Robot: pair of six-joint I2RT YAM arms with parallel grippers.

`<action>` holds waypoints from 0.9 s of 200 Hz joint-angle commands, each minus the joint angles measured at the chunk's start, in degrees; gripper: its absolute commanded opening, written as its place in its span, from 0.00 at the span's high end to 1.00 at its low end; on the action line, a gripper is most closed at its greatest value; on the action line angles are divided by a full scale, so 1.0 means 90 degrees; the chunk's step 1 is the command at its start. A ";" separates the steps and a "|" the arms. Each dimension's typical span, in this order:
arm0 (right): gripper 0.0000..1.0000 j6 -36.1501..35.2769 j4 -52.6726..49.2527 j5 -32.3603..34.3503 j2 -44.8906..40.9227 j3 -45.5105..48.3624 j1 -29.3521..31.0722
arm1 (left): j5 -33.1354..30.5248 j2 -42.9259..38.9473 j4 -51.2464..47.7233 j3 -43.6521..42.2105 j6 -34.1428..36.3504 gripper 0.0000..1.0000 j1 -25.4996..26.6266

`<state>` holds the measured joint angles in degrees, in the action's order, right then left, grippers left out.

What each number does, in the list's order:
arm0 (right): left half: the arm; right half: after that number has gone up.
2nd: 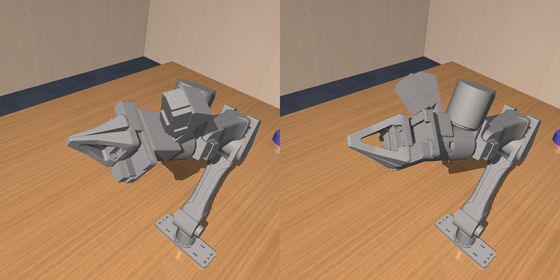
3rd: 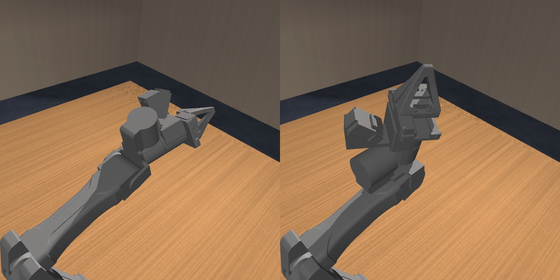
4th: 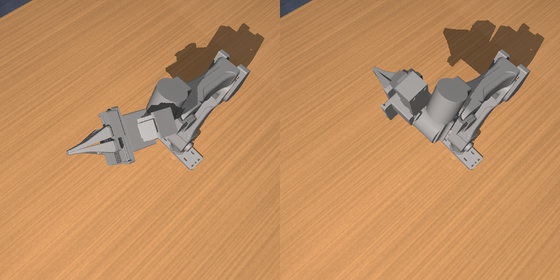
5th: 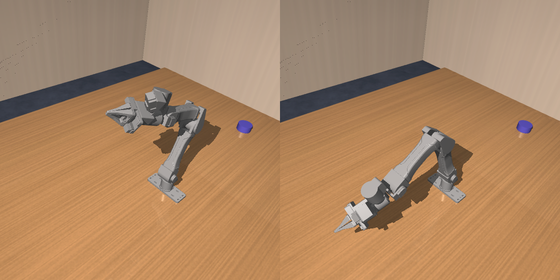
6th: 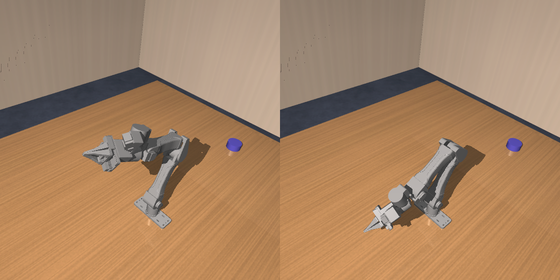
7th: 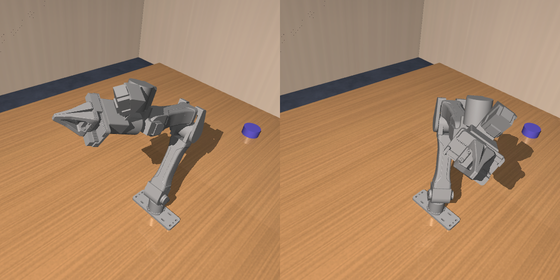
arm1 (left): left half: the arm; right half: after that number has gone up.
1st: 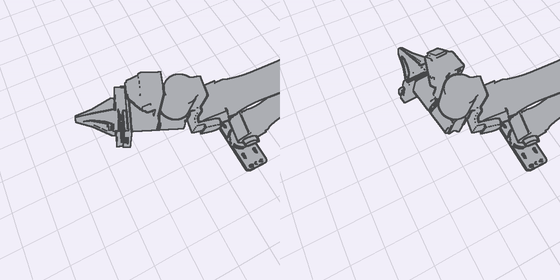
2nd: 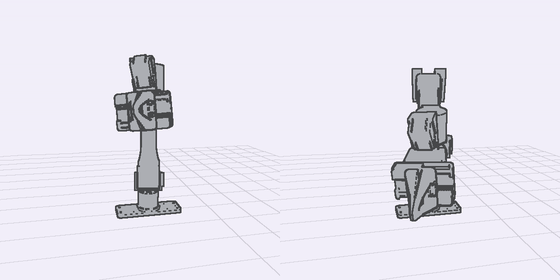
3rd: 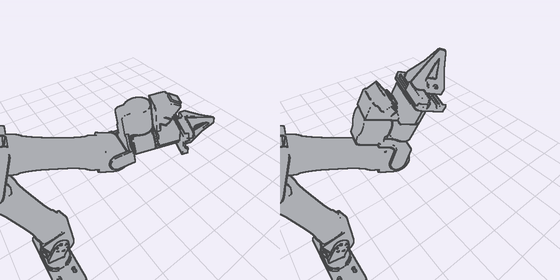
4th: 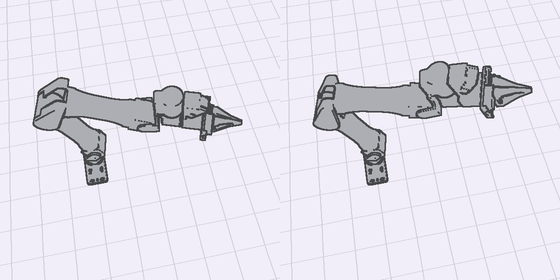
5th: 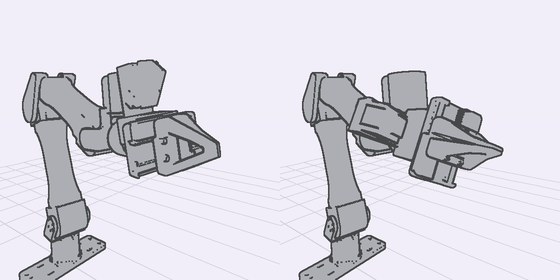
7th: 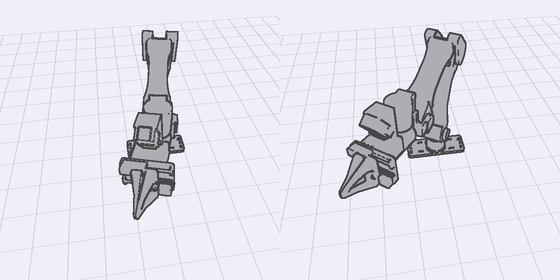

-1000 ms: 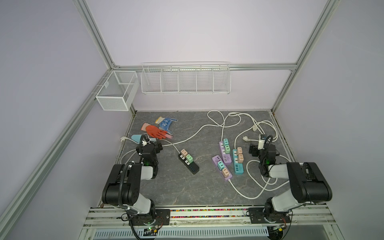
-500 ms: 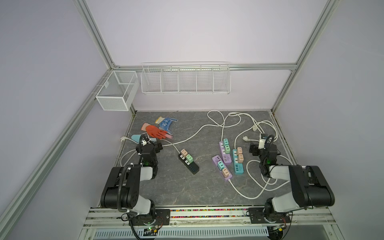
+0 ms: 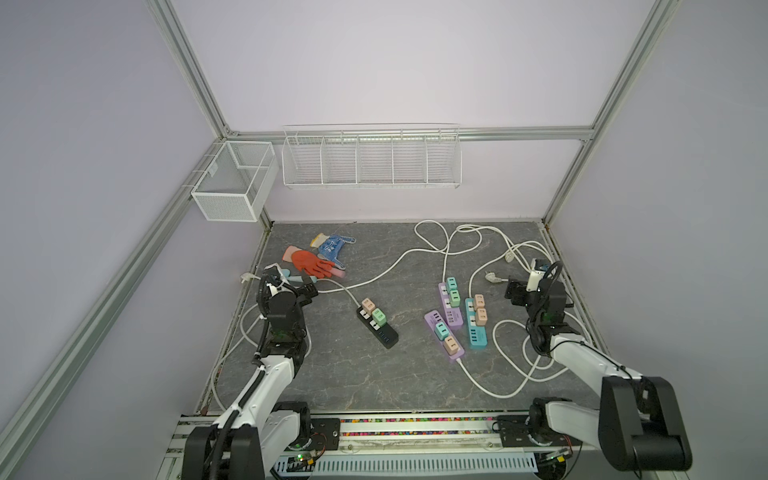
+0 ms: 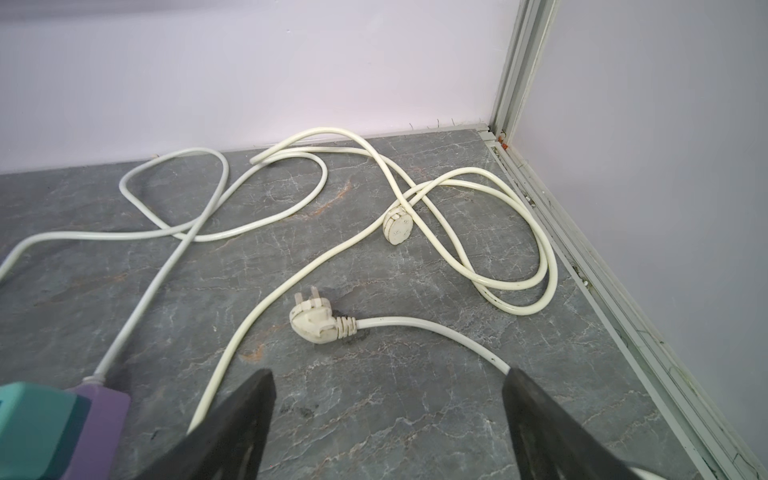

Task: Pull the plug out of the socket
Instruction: 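Move the left gripper toward the black power strip while the right gripper reaches over it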

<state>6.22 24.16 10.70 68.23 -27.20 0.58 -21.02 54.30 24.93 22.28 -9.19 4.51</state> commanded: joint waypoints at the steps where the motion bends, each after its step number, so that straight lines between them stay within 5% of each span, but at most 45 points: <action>1: 0.11 0.0910 -0.1068 0.0075 -0.0463 -0.0262 -0.0052 | -0.0190 -0.0690 -0.1416 0.0342 -0.0972 0.00 0.0002; 24: 0.11 0.2562 -0.2821 0.0496 -0.0954 -0.0821 -0.0064 | -0.0044 -0.1348 -0.1866 0.0378 -0.1649 0.00 -0.0003; 56: 0.11 0.3078 -0.3605 -0.0227 -0.1276 -0.1042 -0.0074 | -0.0437 -0.2176 -0.2319 0.0017 -0.2496 0.00 0.0000; 108: 0.12 0.2949 -0.4097 -0.1145 -0.1594 -0.1287 0.0180 | 0.0215 -0.2869 -0.4158 0.0491 -0.3016 0.00 -0.0002; 180: 0.12 0.2625 -0.4900 -0.1221 -0.1141 -0.1968 0.1802 | 0.1978 -0.2982 -0.5284 0.0780 -0.3470 0.00 -0.0001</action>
<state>31.27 -16.34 1.04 55.51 -42.83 12.34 -10.63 27.75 -16.67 26.83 -37.67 4.51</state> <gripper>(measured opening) 0.883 0.999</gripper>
